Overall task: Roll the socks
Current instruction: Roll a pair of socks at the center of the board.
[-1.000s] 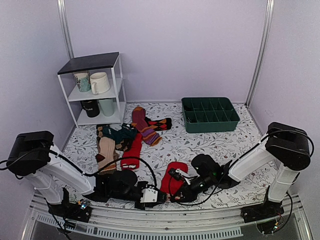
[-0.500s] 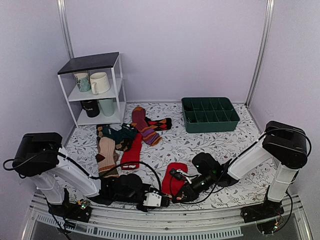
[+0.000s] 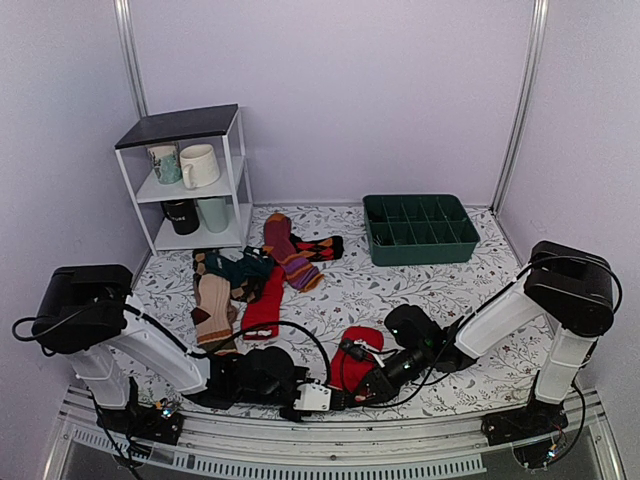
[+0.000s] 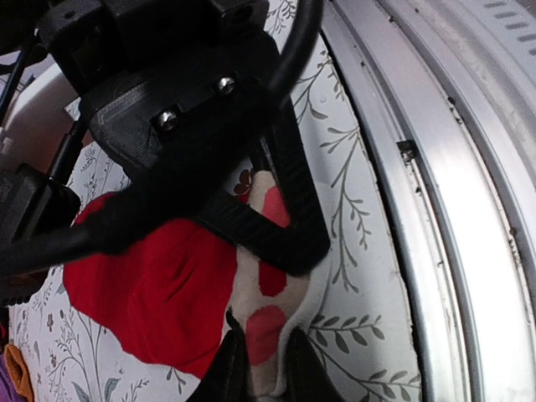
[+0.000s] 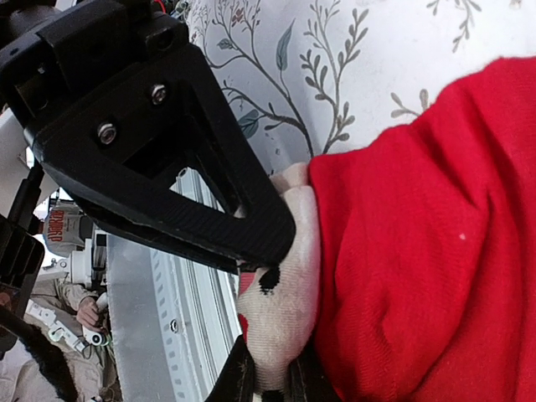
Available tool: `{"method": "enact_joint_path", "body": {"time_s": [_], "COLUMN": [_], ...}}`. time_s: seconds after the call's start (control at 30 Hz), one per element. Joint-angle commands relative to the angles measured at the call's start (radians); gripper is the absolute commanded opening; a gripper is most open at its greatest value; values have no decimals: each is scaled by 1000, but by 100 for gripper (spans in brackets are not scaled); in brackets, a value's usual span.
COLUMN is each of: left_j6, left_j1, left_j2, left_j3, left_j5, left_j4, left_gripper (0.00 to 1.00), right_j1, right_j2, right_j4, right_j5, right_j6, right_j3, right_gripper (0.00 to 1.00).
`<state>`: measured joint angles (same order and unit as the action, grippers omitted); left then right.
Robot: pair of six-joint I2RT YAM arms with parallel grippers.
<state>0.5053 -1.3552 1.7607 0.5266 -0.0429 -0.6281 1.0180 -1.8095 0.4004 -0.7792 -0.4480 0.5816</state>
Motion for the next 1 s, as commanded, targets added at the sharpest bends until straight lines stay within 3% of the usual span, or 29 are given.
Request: {"method": "enact_joint_path", "body": {"time_s": [0.0,0.17,0.3,0.5,0.73,0.97], "left_j6": [-26,-25,-26,-26,-76,-224], "left_j1": [-11,-13,-13,-15,-14,5], "left_j2": [57,62,59,80,76,89], "left_j3": [31,39,41,54,97,142], "left_j5": [-10,-1,7,20,68,178], "left_j4": [80,107,119,164,279,436], "left_gripper": [18,26,26,1,0,0], "right_j1": [12,13,12,12,11,10], "right_j2": [-68,-73,-73,-74,-27,285], "right_j4": [-169,-169,-169,-167,-158,-41], "right_j5": [24,21,21,16,50,315], "right_j6": [17,20,20,23,37,133], "right_j3": [-29,-27,-29,-28,-29,-123], "right_gripper": [11,11,11,11,18,53]}}
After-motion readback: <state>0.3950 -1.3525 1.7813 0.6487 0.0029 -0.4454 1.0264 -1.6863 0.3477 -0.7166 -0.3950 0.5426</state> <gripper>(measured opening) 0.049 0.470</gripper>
